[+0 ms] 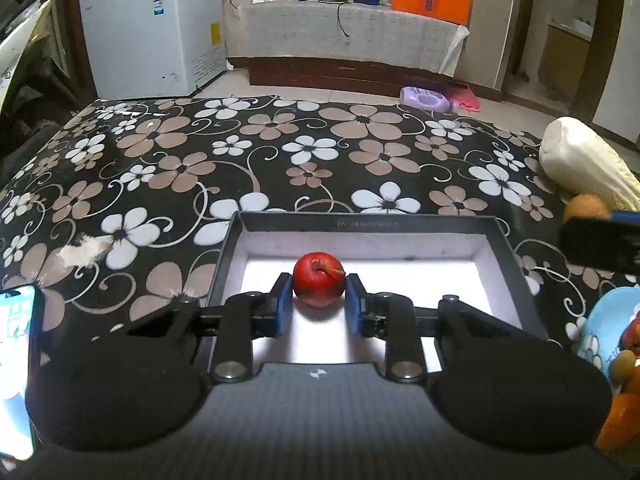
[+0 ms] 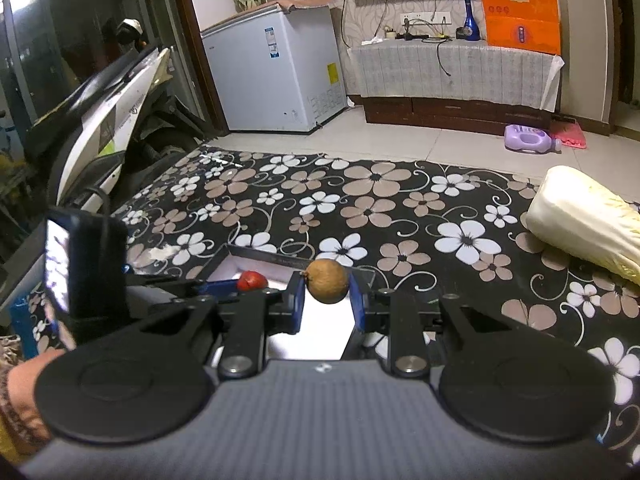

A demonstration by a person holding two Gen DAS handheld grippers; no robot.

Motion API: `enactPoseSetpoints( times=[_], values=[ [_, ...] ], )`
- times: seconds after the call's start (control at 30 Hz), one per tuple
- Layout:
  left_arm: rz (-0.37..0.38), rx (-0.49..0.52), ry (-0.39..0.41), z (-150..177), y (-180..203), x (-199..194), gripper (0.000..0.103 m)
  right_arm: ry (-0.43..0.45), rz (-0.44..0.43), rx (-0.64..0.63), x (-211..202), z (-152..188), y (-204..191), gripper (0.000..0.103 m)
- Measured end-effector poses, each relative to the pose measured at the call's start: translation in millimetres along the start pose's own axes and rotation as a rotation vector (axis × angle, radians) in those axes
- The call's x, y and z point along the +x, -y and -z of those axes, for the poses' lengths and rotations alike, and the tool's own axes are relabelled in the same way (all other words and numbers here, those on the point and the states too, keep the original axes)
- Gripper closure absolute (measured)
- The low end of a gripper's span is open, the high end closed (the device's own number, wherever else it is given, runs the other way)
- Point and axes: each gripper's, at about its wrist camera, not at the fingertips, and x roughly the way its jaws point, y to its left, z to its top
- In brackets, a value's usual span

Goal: Organize fruits
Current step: 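Carry the small red tomato and brown fruit over the blue plate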

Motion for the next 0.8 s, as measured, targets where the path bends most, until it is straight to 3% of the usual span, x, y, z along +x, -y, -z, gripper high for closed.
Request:
enactPoseSetpoints(
  times=[0.43, 0.8],
  values=[
    [0.022, 0.0, 0.046, 18, 12, -73, 0.07, -0.021, 0.133, -0.042, -3, 13, -17, 0.076],
    [0.056, 0.016, 0.07, 44, 23, -121, 0.07, -0.001, 0.162, -0.044, -29, 25, -24, 0.076]
  ],
)
